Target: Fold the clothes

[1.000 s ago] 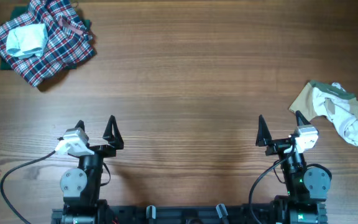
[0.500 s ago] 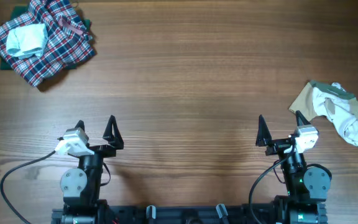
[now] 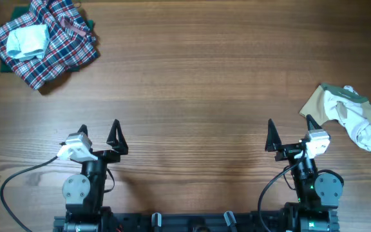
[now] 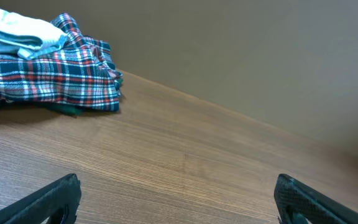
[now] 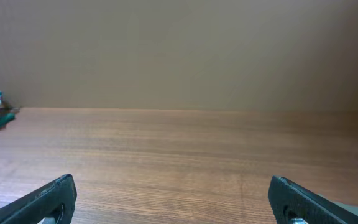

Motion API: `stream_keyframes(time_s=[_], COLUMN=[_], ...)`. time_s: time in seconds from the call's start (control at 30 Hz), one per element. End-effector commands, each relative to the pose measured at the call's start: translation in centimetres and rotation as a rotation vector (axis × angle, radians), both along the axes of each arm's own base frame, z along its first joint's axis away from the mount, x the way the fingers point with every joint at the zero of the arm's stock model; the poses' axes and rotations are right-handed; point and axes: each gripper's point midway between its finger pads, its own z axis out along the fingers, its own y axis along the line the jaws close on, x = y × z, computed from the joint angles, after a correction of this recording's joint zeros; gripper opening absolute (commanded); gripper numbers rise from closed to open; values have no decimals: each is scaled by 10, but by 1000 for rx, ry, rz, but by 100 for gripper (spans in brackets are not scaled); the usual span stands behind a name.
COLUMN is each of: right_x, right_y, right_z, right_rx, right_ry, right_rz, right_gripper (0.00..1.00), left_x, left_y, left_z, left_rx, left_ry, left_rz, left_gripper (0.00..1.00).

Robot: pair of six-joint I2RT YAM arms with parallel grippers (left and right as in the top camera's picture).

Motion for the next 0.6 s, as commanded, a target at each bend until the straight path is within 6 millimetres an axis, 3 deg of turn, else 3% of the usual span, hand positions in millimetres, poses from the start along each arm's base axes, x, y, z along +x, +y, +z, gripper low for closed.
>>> stream_keyframes(time_s=[0.0, 0.1, 0.33, 0.43, 0.57], right_x=[0, -1, -10, -33, -51], right_y=[-2, 6, 35, 59, 59], right_z=[0, 3, 25, 77, 133], right_rx=[-9, 31, 535, 392, 226], right_ry=[-3, -8, 26, -187, -370], right_rz=[-10, 35, 237, 434, 421], right_gripper=[100, 100, 100, 100, 100], left_x=[0, 0, 0, 0, 0], left_y=[-3, -3, -3, -3, -3], left_z=[-1, -1, -1, -1, -2], left_rx=[19, 19, 19, 19, 19], left_ry=[-2, -2, -2, -2, -1], left_rz=[-17, -17, -17, -17, -17], left_gripper=[100, 100, 100, 100, 100])
